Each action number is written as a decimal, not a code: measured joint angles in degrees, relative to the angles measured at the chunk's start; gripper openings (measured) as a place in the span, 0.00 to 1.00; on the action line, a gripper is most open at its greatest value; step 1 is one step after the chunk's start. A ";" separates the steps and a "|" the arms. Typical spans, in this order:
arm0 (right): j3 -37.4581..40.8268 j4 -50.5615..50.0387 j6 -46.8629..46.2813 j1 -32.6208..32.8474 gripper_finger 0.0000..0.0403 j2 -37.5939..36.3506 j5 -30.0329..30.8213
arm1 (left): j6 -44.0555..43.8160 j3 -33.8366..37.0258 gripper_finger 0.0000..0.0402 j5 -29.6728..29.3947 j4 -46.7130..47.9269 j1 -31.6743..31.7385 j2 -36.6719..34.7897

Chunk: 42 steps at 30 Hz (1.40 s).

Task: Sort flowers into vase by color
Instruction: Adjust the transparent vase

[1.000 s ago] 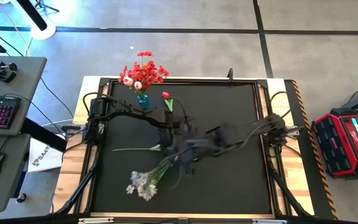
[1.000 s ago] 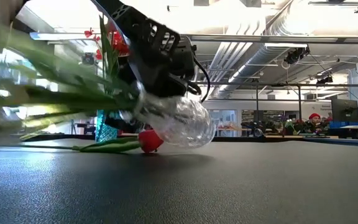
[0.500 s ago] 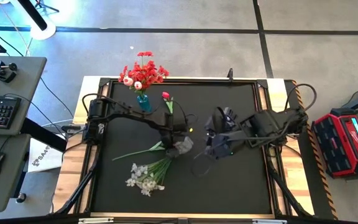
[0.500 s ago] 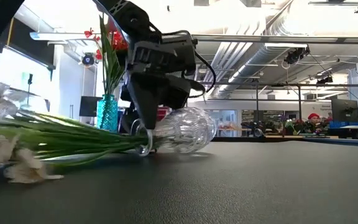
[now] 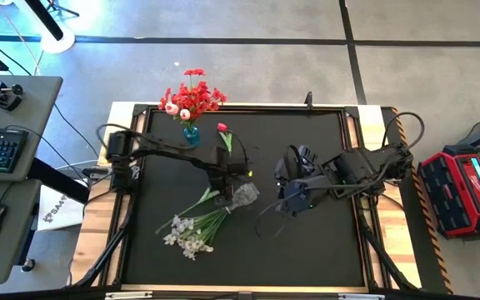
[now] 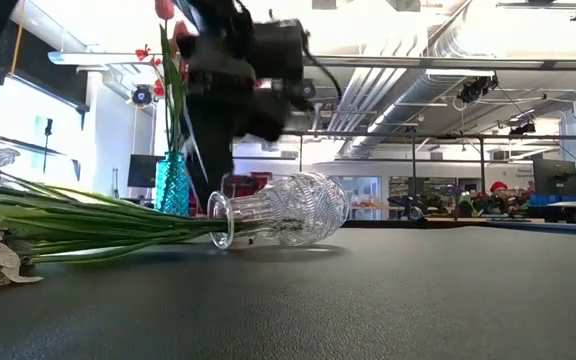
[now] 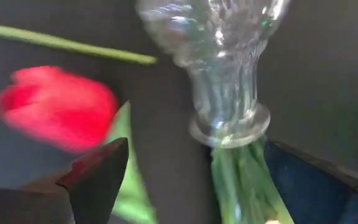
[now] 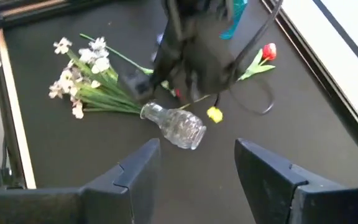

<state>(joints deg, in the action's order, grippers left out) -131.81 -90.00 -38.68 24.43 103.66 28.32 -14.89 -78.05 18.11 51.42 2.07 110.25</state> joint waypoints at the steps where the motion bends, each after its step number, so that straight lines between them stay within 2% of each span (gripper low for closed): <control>1: 0.00 -0.03 0.35 -0.13 0.49 0.00 -0.52 | 0.03 -0.06 0.90 -2.08 0.89 0.00 -1.71; 9: 1.08 0.13 8.52 -3.42 0.49 1.30 -5.27 | -1.01 0.22 0.91 -15.95 1.98 -2.12 -19.80; 14: 8.80 2.89 15.96 -6.41 0.49 1.36 -10.03 | -2.99 0.22 0.91 -26.77 1.79 -7.55 -29.81; 16: 13.12 6.77 19.77 -7.66 0.49 1.38 -12.88 | -3.49 0.22 0.91 -29.21 1.86 -10.08 -32.22; 21: 24.45 24.65 28.25 -10.82 0.49 1.40 -22.50 | -6.06 0.22 0.91 -30.74 6.48 -15.32 -34.82; 26: 34.49 41.83 34.67 -13.53 0.49 1.40 -26.52 | -17.39 0.22 0.88 -31.64 14.24 -19.32 -37.39; 29: 39.12 49.76 40.53 -14.61 0.49 1.99 -27.53 | -20.50 0.25 0.86 -36.64 15.45 -23.34 -39.93; 34: 40.26 51.50 48.92 -15.17 0.49 6.20 -28.12 | -20.92 0.25 0.85 -39.87 16.69 -27.51 -42.17; 42: 33.31 51.15 55.50 -15.13 0.49 15.30 -28.98 | -19.42 0.25 0.85 -33.58 20.76 -29.57 -40.36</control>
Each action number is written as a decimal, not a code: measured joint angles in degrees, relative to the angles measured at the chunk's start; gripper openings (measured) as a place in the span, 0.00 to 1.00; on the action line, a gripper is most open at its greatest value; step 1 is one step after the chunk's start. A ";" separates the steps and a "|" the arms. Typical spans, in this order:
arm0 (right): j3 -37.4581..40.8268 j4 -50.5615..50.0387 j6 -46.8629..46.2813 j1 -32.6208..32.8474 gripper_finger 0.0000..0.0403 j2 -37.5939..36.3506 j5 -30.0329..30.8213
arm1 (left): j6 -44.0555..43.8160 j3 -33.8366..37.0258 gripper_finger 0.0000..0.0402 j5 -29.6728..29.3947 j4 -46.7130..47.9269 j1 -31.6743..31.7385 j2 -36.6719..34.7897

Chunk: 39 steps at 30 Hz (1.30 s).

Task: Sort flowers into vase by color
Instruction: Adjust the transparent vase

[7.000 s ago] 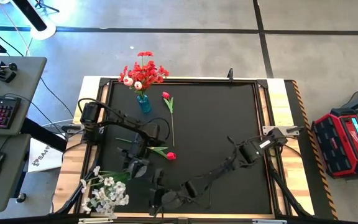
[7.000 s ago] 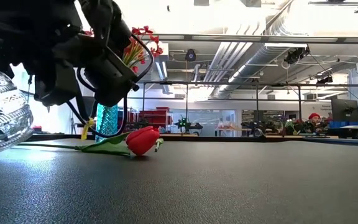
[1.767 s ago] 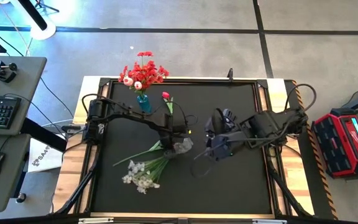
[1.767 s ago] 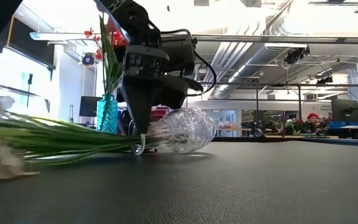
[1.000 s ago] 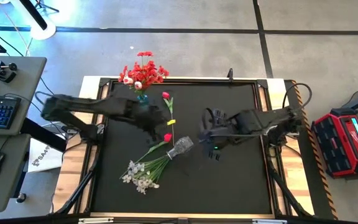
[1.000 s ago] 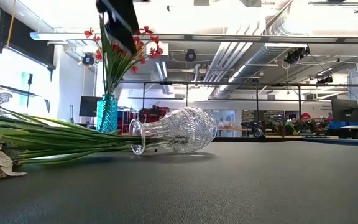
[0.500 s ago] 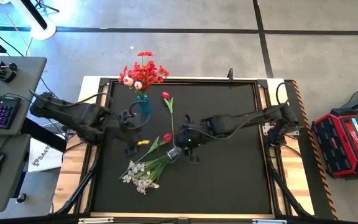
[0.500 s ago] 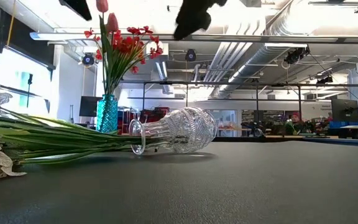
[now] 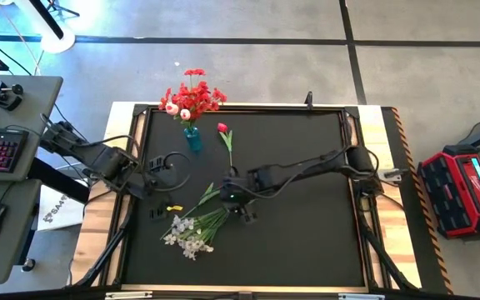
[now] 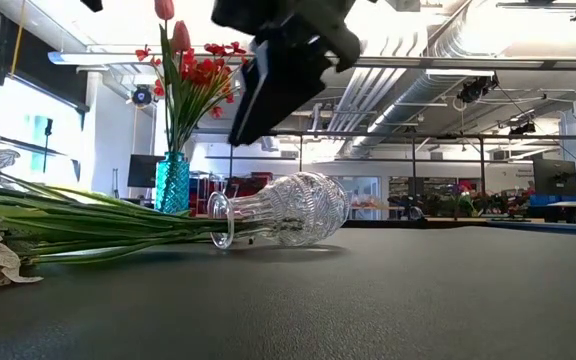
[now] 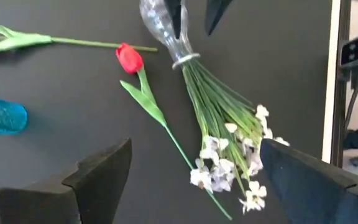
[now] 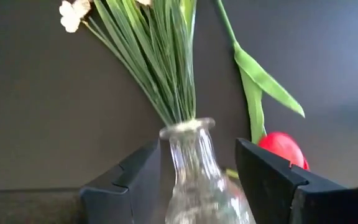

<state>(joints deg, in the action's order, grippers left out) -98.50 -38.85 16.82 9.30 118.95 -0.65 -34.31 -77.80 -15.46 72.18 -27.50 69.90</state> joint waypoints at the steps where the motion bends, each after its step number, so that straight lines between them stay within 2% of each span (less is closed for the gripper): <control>1: -1.11 -0.49 0.52 -0.06 0.49 1.02 -0.08 | -0.71 0.00 0.85 0.25 0.32 -0.16 0.42; 5: -5.71 -4.30 1.72 -0.87 0.49 5.26 -2.70 | -7.36 0.02 0.85 -0.62 1.18 -0.38 1.08; 10: -9.00 -9.68 4.68 -1.53 0.49 9.14 -2.89 | -7.41 0.00 0.85 -5.19 1.30 -2.10 -0.98; 18: -7.08 -7.34 4.78 -2.85 0.58 9.77 -3.03 | -7.05 -0.02 0.85 -7.75 1.69 -3.11 -2.26; 22: -5.14 -5.50 4.57 -3.70 0.58 9.77 -4.08 | -5.63 -0.02 0.85 -8.62 1.71 -2.92 -2.26; 31: -1.92 -1.99 2.26 -3.82 0.49 9.64 -6.21 | -4.00 -0.04 0.85 -11.34 1.71 -2.85 -2.26; 35: -1.77 1.24 -3.27 -4.07 0.39 9.75 -7.18 | -4.61 -0.04 0.85 -11.89 1.71 -2.85 -2.26; 39: -1.77 5.35 -8.93 -4.99 0.30 9.75 -12.22 | -6.58 -0.05 0.85 -11.85 2.05 -2.85 -2.26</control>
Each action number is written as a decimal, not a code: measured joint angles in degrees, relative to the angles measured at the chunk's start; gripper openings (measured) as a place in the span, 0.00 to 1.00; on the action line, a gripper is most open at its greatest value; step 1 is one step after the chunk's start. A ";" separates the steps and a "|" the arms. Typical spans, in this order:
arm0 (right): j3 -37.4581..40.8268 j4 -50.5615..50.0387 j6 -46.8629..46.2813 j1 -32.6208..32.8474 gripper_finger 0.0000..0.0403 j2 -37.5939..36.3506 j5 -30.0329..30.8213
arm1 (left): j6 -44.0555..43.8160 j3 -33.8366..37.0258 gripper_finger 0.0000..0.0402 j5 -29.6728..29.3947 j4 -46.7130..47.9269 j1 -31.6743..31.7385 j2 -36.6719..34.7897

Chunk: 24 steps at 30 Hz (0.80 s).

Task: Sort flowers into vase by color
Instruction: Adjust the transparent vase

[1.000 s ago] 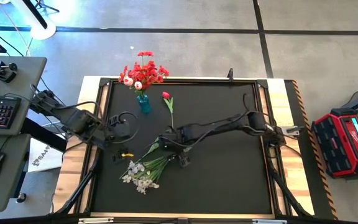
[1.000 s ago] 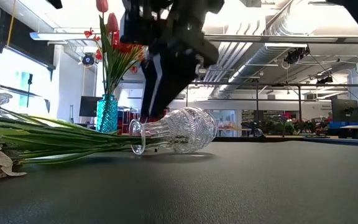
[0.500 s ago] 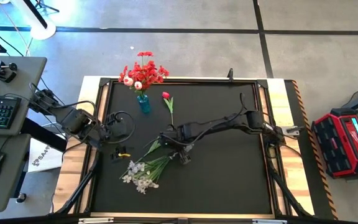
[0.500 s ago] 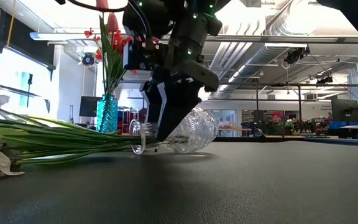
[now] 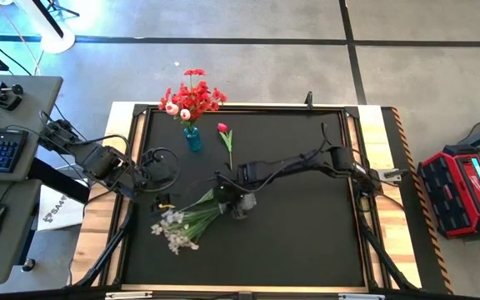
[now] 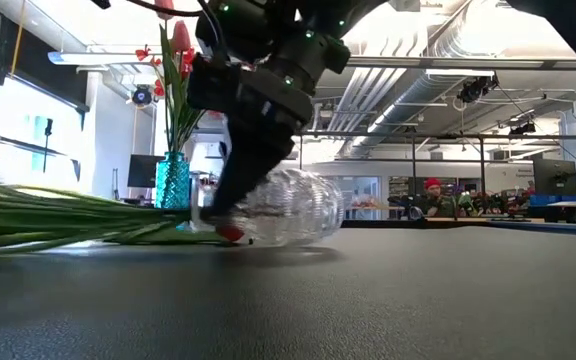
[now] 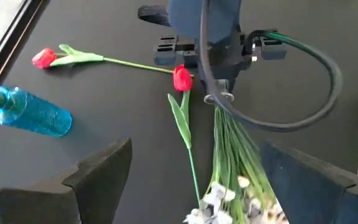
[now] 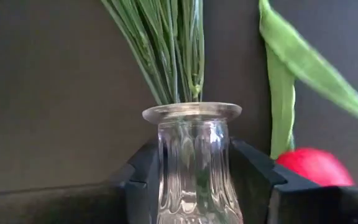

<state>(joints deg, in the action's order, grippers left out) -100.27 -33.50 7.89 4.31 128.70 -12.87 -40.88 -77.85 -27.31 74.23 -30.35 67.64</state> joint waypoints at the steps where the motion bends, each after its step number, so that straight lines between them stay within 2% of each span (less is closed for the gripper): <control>1: 0.00 0.56 -1.30 -0.26 0.30 0.00 -0.98 | -0.81 -0.01 0.85 0.01 0.22 0.00 -0.08; 7: 0.04 3.44 -5.92 -0.83 0.30 0.11 -4.50 | -4.69 -0.23 0.85 -0.24 1.25 -0.07 -2.78; 12: 0.07 5.65 -9.17 -0.89 0.30 -0.21 -7.89 | -4.92 -4.34 0.85 -2.27 1.65 -0.07 -6.52; 17: 0.13 10.19 -10.59 -0.89 0.30 -3.91 -8.02 | -0.66 -10.02 0.85 -3.10 1.59 -0.07 -9.38; 24: 0.04 18.28 -12.21 -1.65 0.30 -8.49 -8.21 | 9.63 -20.33 0.85 -3.52 0.84 -0.08 -11.91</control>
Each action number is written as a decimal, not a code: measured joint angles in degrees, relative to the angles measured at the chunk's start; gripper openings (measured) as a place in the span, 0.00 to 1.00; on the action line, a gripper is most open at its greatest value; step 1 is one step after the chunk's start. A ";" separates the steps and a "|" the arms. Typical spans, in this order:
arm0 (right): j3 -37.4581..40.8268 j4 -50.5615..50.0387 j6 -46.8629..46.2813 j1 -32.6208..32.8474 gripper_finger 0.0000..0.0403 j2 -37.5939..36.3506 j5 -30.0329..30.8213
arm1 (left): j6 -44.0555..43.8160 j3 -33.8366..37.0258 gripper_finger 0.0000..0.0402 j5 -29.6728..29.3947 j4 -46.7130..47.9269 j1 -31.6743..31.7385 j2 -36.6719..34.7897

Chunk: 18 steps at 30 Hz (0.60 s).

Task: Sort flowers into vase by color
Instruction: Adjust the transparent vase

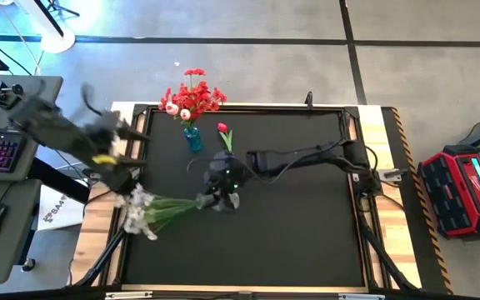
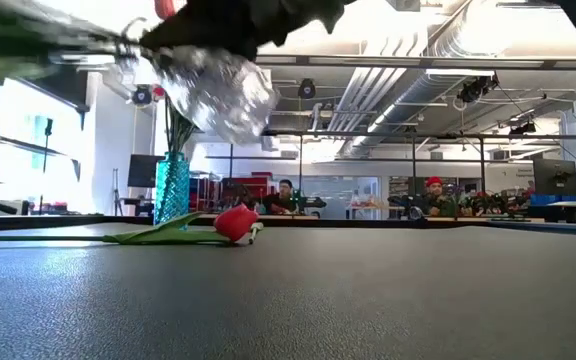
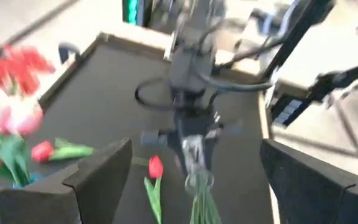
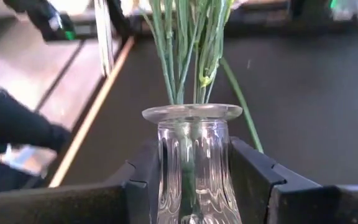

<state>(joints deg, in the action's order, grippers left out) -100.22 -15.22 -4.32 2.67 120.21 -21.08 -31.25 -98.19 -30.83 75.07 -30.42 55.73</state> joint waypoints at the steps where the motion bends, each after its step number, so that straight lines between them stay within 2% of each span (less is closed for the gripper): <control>1: 0.00 2.00 -0.56 -0.06 0.30 -0.01 -0.12 | 1.46 -1.68 0.85 -0.46 -0.56 -0.01 -0.18; 8: 0.02 14.39 -1.92 0.12 0.30 -0.01 -1.94 | 13.87 -14.25 0.85 -1.44 -9.47 -0.01 -1.38; 13: 0.00 30.02 -2.81 0.12 0.30 0.01 -5.22 | 23.10 -24.22 0.85 -1.42 -16.09 -0.01 -1.80; 18: 0.00 42.57 -3.37 -0.49 0.30 0.01 -6.17 | 27.55 -31.44 0.85 -1.45 -18.27 -0.01 -1.90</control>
<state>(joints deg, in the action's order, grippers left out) -100.22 27.35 -7.69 2.18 120.22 -27.25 -3.70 -129.63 -32.28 56.79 -30.44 53.82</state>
